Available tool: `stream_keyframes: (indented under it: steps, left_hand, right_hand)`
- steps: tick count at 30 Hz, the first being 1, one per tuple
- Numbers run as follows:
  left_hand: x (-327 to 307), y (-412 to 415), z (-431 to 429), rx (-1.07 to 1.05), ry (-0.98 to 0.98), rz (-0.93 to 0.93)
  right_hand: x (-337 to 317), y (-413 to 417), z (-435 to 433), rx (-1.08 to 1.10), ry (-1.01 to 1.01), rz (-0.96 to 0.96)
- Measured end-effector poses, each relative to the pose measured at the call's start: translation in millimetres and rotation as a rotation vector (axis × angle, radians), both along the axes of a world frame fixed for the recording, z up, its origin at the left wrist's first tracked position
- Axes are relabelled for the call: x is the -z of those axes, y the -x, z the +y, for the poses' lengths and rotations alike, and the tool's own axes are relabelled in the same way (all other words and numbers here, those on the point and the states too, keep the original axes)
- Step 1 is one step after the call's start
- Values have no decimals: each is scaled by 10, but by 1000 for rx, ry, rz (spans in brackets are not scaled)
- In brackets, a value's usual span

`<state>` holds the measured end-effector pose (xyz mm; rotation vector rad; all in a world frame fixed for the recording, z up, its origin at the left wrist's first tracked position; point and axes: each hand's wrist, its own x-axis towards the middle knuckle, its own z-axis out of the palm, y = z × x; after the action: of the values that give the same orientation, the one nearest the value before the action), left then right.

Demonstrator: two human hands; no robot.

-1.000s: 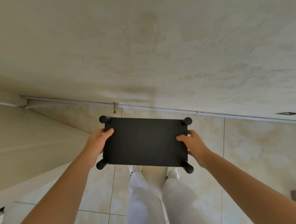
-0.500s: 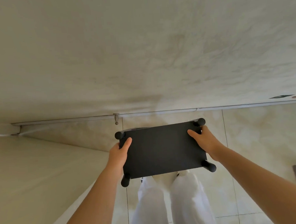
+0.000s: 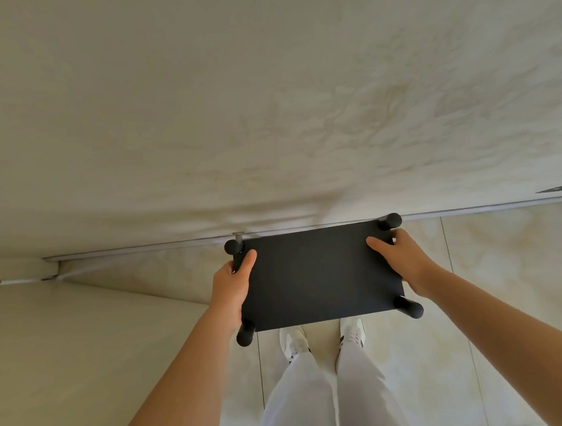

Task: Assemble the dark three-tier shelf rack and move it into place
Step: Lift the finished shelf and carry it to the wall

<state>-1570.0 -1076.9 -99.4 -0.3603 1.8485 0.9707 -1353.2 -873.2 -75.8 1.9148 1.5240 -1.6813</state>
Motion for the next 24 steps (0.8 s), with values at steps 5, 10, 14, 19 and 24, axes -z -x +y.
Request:
stream_keyframes:
  steps: [5, 10, 14, 19, 24]
  left_hand:
    - [13, 190, -59, -36, 8, 13]
    - [29, 346, -207, -91, 18, 35]
    - [46, 360, -266, -103, 25, 27]
    - [62, 394, -240, -89, 38, 52]
    - [96, 471, -176, -67, 60, 47]
  right_hand:
    - [67, 234, -10, 7, 21, 28]
    - [123, 476, -78, 5, 19, 70]
    - [142, 560, -114, 12, 13, 88]
    - [145, 647, -73, 13, 2, 96]
    - [138, 749, 34, -54, -28, 85]
